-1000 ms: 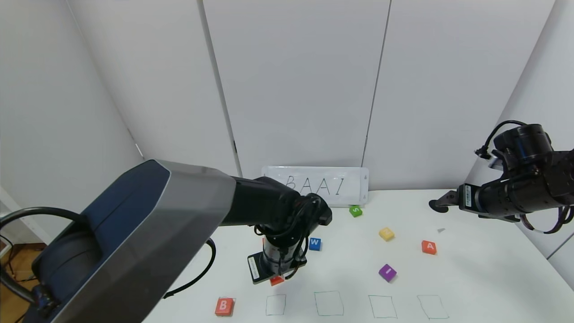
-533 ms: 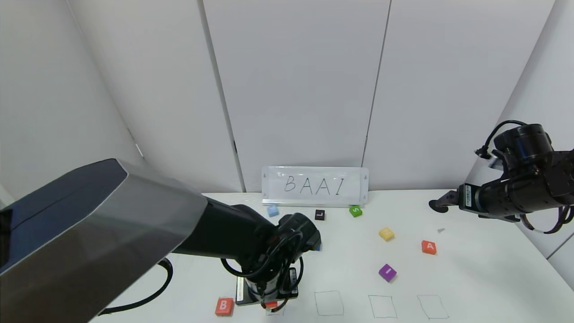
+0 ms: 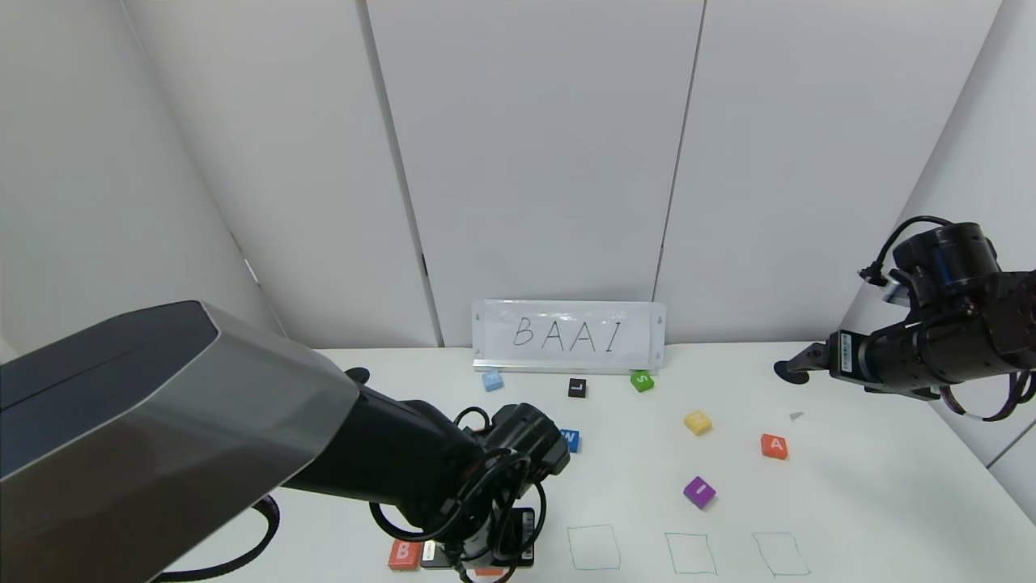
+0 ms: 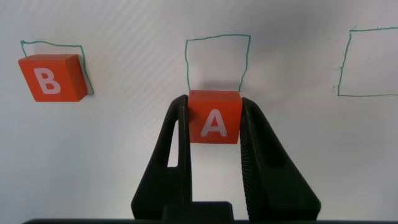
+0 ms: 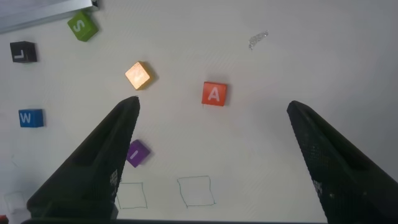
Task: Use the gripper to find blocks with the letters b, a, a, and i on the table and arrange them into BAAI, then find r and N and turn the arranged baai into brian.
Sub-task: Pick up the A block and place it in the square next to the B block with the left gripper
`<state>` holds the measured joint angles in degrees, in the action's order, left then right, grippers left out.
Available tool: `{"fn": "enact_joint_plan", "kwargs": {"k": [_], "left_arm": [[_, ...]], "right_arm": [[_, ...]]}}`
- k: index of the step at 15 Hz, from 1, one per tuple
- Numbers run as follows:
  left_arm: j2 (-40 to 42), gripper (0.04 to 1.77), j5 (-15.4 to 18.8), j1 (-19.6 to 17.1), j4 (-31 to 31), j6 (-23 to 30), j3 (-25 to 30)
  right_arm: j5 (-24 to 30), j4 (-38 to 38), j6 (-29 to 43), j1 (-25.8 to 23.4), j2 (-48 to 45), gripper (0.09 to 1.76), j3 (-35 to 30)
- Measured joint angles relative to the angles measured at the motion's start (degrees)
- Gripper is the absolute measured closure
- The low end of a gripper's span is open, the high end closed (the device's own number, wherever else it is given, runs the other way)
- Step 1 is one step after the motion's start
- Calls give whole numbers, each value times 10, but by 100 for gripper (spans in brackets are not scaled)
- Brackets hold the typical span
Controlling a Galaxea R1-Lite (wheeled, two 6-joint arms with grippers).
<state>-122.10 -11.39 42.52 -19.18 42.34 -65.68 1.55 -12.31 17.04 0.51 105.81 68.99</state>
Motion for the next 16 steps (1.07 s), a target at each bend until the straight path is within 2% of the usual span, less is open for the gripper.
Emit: {"fn": "enact_joint_plan", "kwargs": {"k": [4, 16], "left_arm": [[-14, 130, -1, -3, 23, -20, 2], [-44, 130, -4, -7, 25, -33, -17]], "right_arm": [[-1, 0, 0, 1, 0, 14, 0], [-1, -1, 0, 1, -1, 14, -1]]}}
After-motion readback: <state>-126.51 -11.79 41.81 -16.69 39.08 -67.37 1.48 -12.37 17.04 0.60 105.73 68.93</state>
